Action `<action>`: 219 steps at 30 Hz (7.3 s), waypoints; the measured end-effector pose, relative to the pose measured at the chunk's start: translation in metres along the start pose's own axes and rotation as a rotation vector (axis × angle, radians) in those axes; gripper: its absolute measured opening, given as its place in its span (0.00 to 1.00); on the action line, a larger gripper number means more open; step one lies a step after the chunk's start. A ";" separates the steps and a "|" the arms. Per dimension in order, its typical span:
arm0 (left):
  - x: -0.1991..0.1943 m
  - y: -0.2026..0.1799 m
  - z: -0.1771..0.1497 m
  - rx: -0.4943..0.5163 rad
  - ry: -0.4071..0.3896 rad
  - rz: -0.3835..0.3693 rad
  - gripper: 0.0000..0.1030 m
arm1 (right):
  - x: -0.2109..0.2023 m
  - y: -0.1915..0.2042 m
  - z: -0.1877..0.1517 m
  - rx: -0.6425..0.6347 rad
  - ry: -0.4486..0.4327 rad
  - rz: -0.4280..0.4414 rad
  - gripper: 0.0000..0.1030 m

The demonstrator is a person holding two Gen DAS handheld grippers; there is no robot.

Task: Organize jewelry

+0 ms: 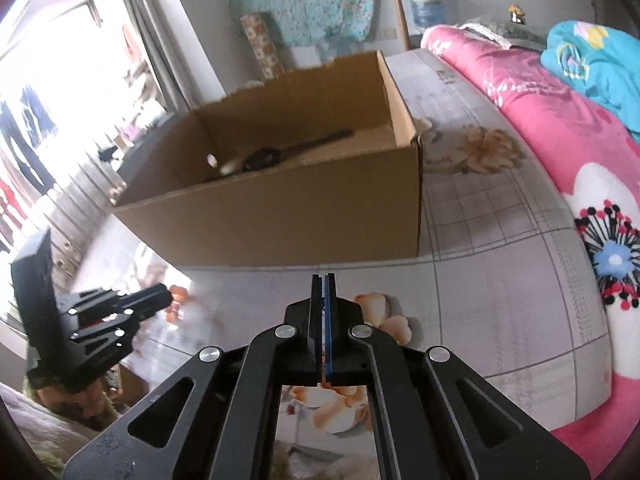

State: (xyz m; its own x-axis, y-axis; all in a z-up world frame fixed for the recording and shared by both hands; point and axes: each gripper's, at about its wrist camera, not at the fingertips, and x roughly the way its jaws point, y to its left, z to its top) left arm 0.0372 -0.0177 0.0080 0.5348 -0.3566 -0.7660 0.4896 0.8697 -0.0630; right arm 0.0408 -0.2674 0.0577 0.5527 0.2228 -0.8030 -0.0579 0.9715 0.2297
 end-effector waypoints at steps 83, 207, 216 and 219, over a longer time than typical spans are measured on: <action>-0.063 0.038 0.094 -0.173 -0.273 0.090 0.95 | -0.042 0.036 0.117 -0.120 -0.121 0.081 0.74; 0.016 0.017 0.082 -0.301 0.199 0.320 0.95 | 0.033 0.034 0.040 -0.022 0.202 -0.216 0.92; 0.016 0.017 0.082 -0.302 0.199 0.318 0.95 | 0.032 0.034 0.040 -0.025 0.200 -0.217 0.92; 0.017 0.016 0.084 -0.304 0.200 0.313 0.95 | 0.032 0.035 0.041 -0.026 0.199 -0.218 0.92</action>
State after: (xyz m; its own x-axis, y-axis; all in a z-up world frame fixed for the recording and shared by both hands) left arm 0.1123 -0.0384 0.0480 0.4664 -0.0150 -0.8844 0.0863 0.9959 0.0287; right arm 0.0903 -0.2296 0.0624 0.3805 0.0175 -0.9246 0.0219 0.9994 0.0279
